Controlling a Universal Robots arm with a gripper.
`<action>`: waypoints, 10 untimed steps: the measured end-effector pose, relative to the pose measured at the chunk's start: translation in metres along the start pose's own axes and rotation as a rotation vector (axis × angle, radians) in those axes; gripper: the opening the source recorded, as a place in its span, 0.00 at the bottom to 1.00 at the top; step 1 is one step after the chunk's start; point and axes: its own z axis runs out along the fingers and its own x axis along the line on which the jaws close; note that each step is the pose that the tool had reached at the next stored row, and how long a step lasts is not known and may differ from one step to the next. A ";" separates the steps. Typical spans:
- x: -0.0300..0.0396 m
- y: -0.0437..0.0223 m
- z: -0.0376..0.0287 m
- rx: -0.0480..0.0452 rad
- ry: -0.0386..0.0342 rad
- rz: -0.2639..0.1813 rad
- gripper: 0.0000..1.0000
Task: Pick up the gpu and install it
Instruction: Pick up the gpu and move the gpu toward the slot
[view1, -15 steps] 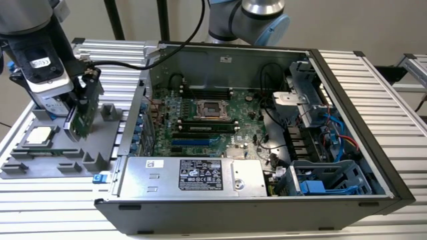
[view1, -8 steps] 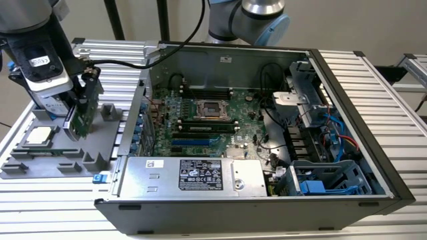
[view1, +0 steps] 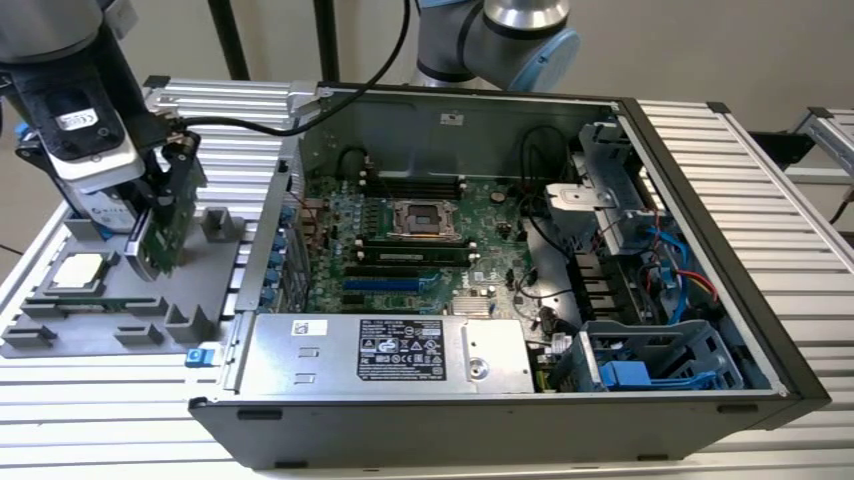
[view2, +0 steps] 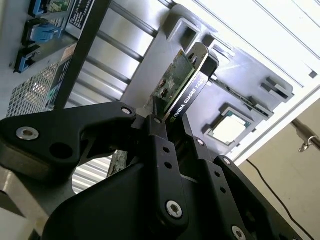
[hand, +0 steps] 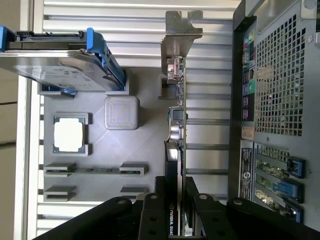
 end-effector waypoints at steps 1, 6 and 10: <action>0.0000 0.0000 -0.0002 0.0000 0.0000 0.000 0.00; -0.0001 0.0000 -0.0012 0.0000 0.0000 0.000 0.00; 0.0000 0.0001 -0.0023 0.0001 0.0002 0.000 0.00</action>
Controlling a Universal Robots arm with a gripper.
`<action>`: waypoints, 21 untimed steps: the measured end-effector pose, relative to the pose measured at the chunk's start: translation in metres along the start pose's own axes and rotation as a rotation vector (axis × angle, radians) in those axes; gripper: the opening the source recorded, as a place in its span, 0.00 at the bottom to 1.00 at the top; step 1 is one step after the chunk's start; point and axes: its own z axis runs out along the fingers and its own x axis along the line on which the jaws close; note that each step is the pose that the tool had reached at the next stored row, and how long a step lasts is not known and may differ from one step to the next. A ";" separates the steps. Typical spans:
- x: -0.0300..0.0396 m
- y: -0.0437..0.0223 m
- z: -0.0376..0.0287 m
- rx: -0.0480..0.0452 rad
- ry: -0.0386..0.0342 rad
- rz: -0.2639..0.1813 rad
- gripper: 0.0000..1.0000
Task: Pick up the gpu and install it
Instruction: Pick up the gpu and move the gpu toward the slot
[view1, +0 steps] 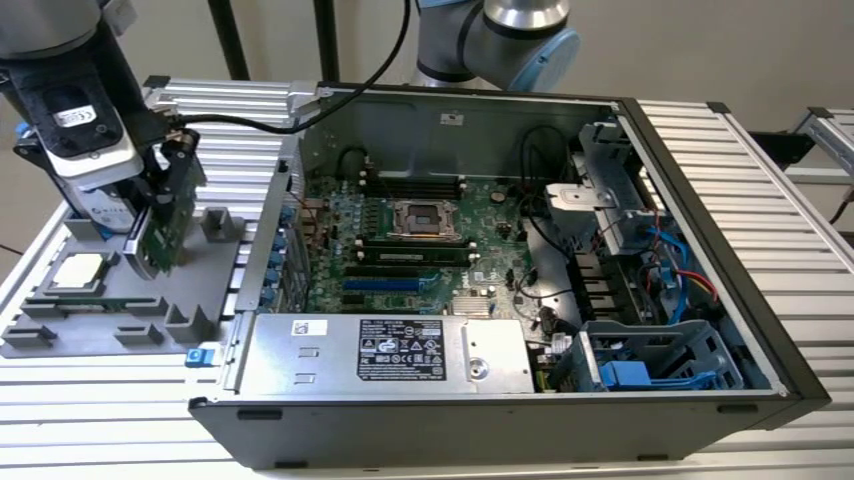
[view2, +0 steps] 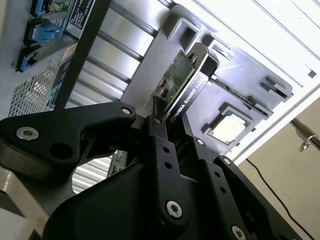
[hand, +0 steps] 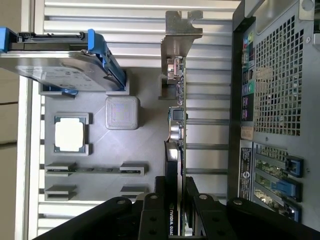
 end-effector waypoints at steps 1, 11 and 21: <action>0.0000 0.0001 -0.0003 -0.0001 -0.0001 0.000 0.00; 0.0000 0.0002 -0.0024 -0.0001 -0.0003 0.000 0.00; -0.0001 0.0005 -0.0072 0.0000 -0.0002 0.000 0.00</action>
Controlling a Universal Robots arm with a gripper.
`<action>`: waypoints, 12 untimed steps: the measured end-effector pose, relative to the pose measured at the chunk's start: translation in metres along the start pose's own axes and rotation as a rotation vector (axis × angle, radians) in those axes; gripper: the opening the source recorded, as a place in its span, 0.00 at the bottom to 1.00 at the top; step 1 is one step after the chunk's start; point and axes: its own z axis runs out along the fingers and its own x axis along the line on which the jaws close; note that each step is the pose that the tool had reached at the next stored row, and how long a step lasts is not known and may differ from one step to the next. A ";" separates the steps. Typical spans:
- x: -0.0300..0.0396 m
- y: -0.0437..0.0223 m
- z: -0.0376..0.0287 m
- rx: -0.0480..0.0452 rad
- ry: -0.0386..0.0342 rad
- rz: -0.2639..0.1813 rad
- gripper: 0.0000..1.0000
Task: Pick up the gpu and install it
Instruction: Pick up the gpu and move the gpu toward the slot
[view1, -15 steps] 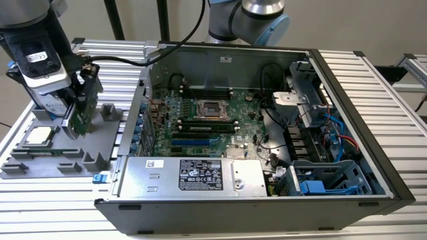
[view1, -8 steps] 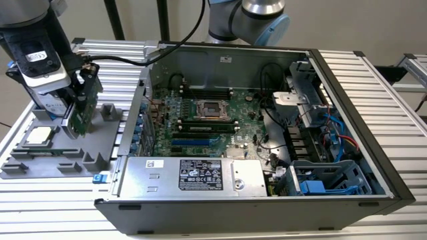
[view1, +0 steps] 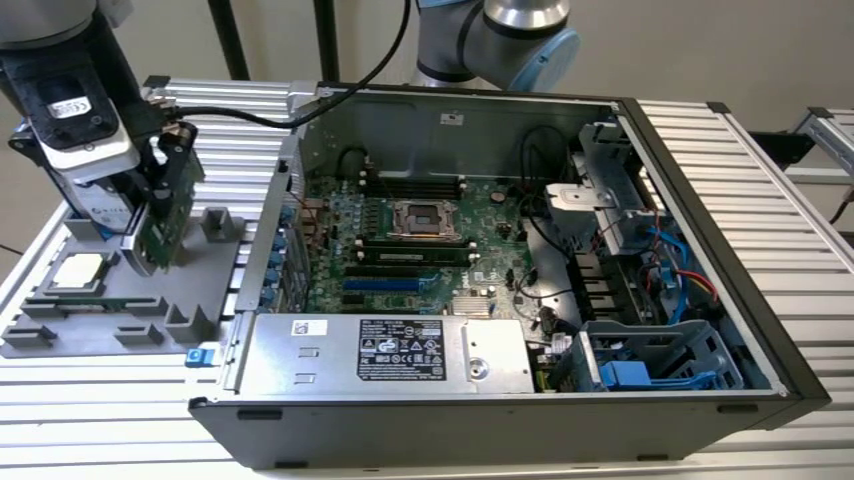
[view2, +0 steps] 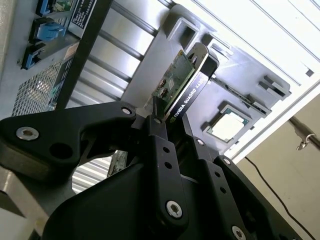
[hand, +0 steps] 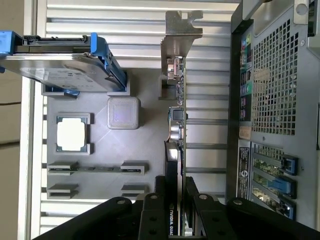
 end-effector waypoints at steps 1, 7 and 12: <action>0.0001 0.0001 -0.0009 -0.0001 -0.0001 0.000 0.00; 0.0000 0.0003 -0.0049 0.0000 -0.0011 0.016 0.00; -0.0001 0.0004 -0.0070 0.0001 -0.0025 0.037 0.00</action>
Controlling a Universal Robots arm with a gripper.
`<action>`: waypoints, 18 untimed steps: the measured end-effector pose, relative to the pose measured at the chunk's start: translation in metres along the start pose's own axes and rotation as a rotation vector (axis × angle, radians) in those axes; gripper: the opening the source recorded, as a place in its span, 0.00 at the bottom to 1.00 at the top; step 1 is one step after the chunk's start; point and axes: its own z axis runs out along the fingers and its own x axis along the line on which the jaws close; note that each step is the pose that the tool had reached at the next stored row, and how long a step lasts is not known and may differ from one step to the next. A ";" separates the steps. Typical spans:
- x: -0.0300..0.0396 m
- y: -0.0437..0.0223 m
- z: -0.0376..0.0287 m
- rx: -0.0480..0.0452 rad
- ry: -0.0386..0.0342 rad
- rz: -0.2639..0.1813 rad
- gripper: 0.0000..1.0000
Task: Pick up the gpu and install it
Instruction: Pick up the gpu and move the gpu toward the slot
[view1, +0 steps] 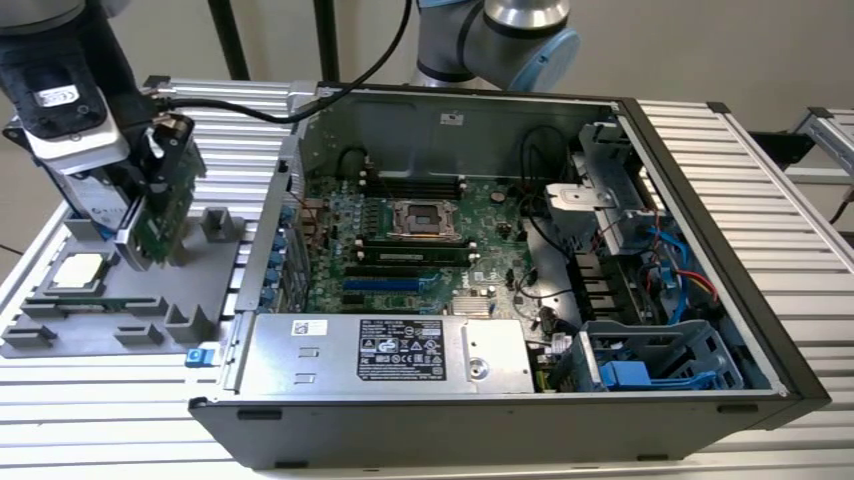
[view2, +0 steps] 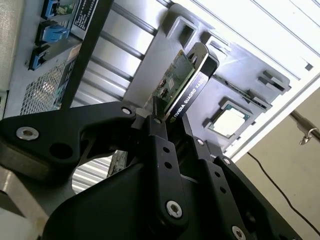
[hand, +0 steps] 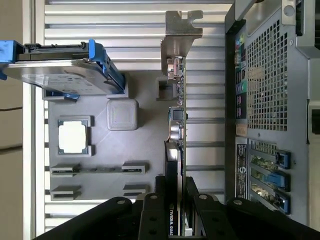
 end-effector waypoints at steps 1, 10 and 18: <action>0.0000 0.0001 -0.0006 0.0000 -0.0002 0.003 0.00; 0.0000 0.0006 -0.0086 -0.0001 -0.0004 0.006 0.00; 0.0000 0.0011 -0.0167 0.0000 -0.0003 0.006 0.00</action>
